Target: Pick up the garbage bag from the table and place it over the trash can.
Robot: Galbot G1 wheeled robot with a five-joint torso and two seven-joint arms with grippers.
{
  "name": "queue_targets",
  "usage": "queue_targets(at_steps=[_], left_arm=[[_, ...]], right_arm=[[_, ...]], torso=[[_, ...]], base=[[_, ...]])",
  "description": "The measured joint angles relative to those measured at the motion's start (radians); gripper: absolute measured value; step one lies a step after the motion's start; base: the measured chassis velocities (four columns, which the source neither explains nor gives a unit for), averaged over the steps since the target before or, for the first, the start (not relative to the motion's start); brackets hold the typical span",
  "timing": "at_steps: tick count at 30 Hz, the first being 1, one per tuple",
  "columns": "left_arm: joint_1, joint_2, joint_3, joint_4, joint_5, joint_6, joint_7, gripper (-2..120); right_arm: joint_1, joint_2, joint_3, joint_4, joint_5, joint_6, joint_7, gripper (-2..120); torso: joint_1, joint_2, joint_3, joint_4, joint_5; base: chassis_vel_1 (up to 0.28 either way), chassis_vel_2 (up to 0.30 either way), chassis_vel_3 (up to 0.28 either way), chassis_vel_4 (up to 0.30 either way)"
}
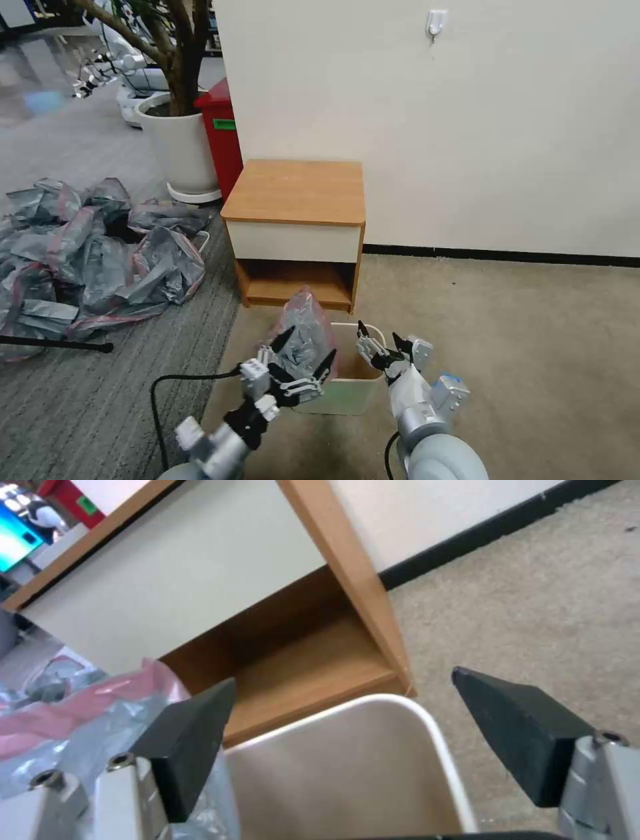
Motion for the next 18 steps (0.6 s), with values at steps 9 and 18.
queue_targets(at_steps=[9,18], left_arm=[[-0.011,-0.013,0.031,0.005,0.062,0.046,-0.179,100],[-0.012,-0.014,0.019,0.009,0.122,0.075,-0.292,100]], right_arm=[[-0.015,0.010,0.000,-0.004,-0.016,0.008,-0.002,82],[-0.018,0.020,-0.009,-0.016,-0.038,0.014,-0.005,79]], torso=[[0.000,0.000,0.000,0.0000,0.0000],[0.000,0.000,0.000,0.0001,0.0000]], base=[[0.000,0.000,0.000,0.000],[0.000,0.000,0.000,0.000]])
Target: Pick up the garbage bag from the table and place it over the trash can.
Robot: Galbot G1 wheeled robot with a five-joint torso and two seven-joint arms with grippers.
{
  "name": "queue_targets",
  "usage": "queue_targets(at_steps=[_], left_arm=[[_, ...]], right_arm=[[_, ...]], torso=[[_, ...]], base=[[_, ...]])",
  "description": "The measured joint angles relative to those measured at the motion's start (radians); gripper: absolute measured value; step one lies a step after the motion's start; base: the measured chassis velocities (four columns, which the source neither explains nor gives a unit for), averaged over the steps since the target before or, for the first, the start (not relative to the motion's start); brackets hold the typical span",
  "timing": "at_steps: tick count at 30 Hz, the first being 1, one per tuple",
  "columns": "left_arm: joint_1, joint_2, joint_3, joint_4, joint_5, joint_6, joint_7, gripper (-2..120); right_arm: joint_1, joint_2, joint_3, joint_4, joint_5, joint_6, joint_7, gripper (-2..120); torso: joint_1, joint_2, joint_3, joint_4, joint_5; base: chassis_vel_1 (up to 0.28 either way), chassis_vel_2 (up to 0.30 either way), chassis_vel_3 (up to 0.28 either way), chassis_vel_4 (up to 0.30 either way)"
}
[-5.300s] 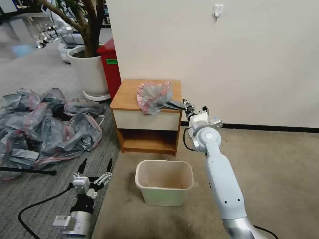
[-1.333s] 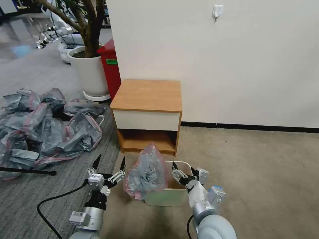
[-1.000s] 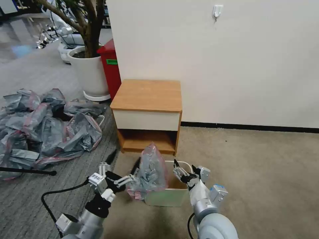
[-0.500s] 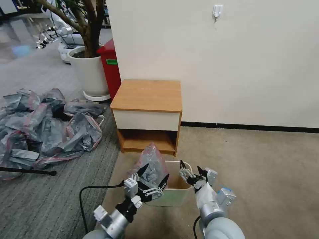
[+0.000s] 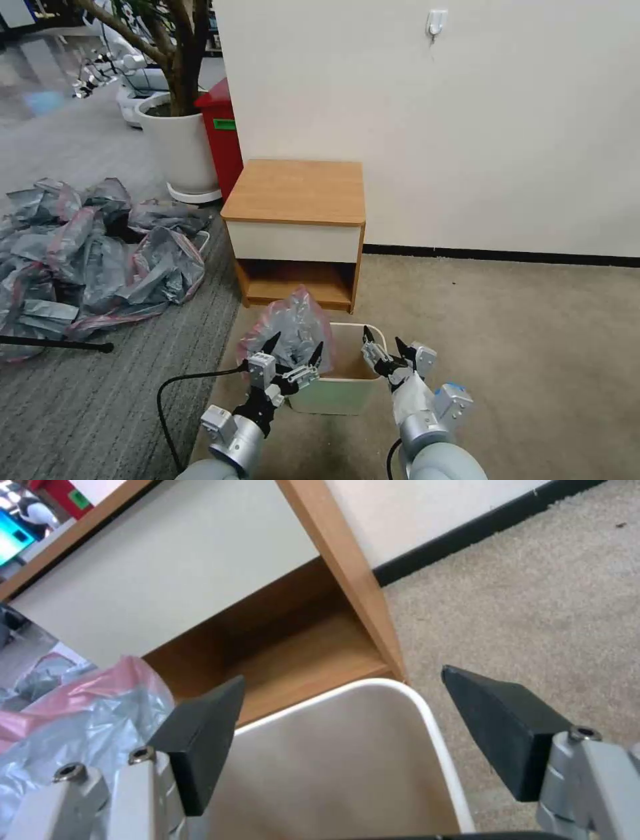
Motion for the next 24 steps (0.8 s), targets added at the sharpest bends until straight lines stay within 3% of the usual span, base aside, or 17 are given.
queue_targets(at_steps=[24], left_arm=[[-0.038,0.023,-0.017,0.027,0.010,0.118,-0.181,100]], right_arm=[[-0.003,0.009,0.003,-0.031,-0.028,0.015,-0.003,62]], torso=[[0.000,0.000,0.000,0.0001,-0.0001]], base=[[0.000,0.000,0.000,0.000]])
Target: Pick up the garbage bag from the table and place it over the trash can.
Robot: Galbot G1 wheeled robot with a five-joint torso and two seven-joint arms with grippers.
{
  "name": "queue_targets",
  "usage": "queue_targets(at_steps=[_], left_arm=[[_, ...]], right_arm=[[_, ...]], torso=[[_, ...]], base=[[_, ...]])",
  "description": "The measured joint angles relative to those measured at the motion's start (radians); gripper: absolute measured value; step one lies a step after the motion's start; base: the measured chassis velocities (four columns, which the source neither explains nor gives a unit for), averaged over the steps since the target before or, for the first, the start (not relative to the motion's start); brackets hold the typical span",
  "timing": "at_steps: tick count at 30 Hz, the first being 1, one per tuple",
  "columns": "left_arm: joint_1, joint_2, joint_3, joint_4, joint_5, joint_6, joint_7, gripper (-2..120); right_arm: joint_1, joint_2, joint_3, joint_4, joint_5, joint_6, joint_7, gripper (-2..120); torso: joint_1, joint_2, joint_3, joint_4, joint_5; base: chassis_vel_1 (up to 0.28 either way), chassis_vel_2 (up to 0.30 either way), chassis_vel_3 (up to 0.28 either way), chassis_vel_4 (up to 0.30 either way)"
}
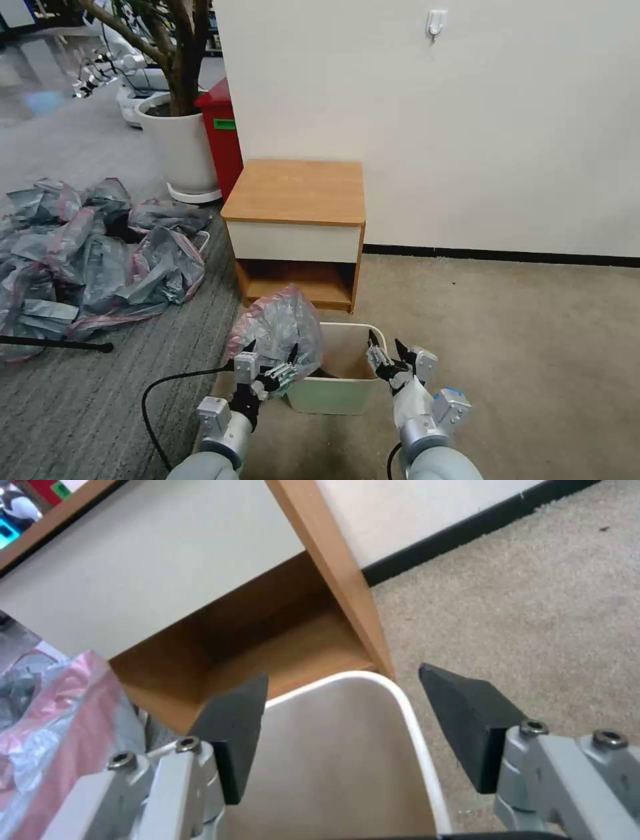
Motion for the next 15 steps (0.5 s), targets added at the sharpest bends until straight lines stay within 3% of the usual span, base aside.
queue_targets(at_steps=[3,12,15], left_arm=[[-0.004,0.002,0.001,0.001,-0.002,0.015,-0.010,99],[-0.017,0.007,0.009,0.016,-0.002,0.043,-0.028,70],[-0.023,0.009,0.010,0.023,-0.002,0.045,-0.029,66]], right_arm=[[0.002,0.000,0.000,-0.002,0.000,0.000,0.000,61],[0.002,-0.003,0.000,-0.011,-0.003,0.003,0.000,56],[0.002,-0.005,0.001,-0.012,-0.003,0.004,0.000,56]], torso=[[0.000,0.000,0.000,0.0000,0.0000],[0.000,0.000,0.000,0.0000,0.0000],[0.000,0.000,0.000,0.0000,0.0000]], base=[[0.000,0.000,0.000,0.000],[0.000,0.000,0.000,0.000],[0.000,0.000,0.000,0.000]])
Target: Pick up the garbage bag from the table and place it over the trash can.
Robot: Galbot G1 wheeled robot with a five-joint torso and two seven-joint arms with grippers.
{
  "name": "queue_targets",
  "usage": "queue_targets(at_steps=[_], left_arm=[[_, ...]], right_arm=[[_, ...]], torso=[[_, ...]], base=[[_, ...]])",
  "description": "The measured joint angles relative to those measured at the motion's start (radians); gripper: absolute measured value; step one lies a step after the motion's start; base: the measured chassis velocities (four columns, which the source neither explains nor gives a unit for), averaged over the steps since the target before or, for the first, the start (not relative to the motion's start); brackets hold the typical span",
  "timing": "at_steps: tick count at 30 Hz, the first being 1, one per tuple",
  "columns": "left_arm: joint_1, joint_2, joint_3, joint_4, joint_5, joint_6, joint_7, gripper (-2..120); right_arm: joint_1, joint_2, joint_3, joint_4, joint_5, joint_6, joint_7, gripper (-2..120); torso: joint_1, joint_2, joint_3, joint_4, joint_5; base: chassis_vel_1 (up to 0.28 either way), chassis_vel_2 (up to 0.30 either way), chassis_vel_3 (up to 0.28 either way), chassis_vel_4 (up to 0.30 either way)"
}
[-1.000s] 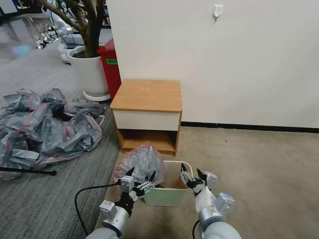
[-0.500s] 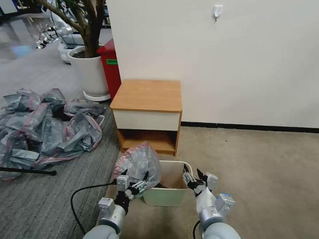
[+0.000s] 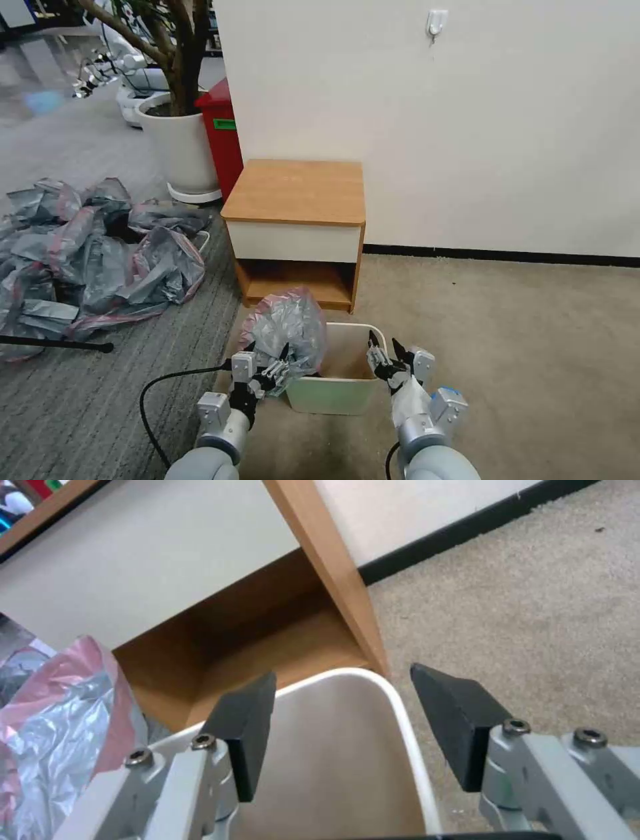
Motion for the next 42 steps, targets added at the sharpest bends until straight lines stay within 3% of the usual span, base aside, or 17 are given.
queue_targets(at_steps=[19,30,42], left_arm=[[-0.033,0.038,0.016,0.010,-0.050,0.067,-0.030,69],[-0.077,0.095,0.038,0.002,-0.180,0.147,-0.102,66],[-0.135,0.157,0.079,-0.003,-0.321,0.219,-0.181,56]], right_arm=[[-0.005,-0.012,0.008,0.001,-0.003,0.005,0.000,55],[-0.012,-0.015,0.019,0.002,-0.010,0.009,0.000,53],[-0.017,-0.014,0.033,-0.001,-0.013,0.012,-0.001,53]], torso=[[0.000,0.000,0.000,-0.0001,0.0000],[0.000,0.000,0.000,0.0000,0.0000],[0.000,0.000,0.000,0.0000,0.0000]], base=[[0.000,0.000,0.000,0.000],[0.000,0.000,0.000,0.000],[0.000,0.000,0.000,0.000]])
